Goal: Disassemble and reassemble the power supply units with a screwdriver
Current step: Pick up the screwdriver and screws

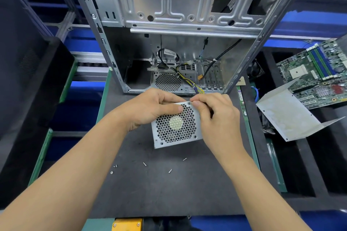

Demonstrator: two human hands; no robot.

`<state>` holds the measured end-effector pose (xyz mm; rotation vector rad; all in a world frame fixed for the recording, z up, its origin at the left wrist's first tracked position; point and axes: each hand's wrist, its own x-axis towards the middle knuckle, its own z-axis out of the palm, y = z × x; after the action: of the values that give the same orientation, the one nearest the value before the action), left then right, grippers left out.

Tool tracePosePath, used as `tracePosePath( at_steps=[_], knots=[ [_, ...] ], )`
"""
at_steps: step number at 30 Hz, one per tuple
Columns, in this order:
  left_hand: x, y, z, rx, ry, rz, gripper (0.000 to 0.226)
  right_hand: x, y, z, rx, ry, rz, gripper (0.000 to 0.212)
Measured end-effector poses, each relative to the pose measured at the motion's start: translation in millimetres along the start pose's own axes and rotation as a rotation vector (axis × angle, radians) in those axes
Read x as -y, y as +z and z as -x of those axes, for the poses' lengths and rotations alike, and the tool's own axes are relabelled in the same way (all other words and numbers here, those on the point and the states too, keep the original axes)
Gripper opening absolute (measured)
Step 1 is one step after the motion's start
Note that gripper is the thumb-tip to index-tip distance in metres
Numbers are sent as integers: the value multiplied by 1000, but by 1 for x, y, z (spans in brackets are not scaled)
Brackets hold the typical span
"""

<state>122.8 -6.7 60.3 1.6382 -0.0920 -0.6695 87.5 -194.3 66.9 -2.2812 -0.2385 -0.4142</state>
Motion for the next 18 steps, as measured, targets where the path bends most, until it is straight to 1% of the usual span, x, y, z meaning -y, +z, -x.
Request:
tracePosePath(
  at_steps=[7, 10, 15, 18],
  knots=[
    [-1, 1, 0, -12, 10, -28, 29, 0, 1, 1, 13, -3, 4, 10],
    [0, 1, 1, -16, 27, -76, 27, -2, 1, 2, 7, -37, 36, 10],
    [3, 1, 1, -21, 59, -121, 25, -5, 4, 5, -48, -206, 178, 10],
    [4, 1, 1, -26, 61, -113, 23, -7, 6, 6, -83, -271, 224, 10]
  ],
)
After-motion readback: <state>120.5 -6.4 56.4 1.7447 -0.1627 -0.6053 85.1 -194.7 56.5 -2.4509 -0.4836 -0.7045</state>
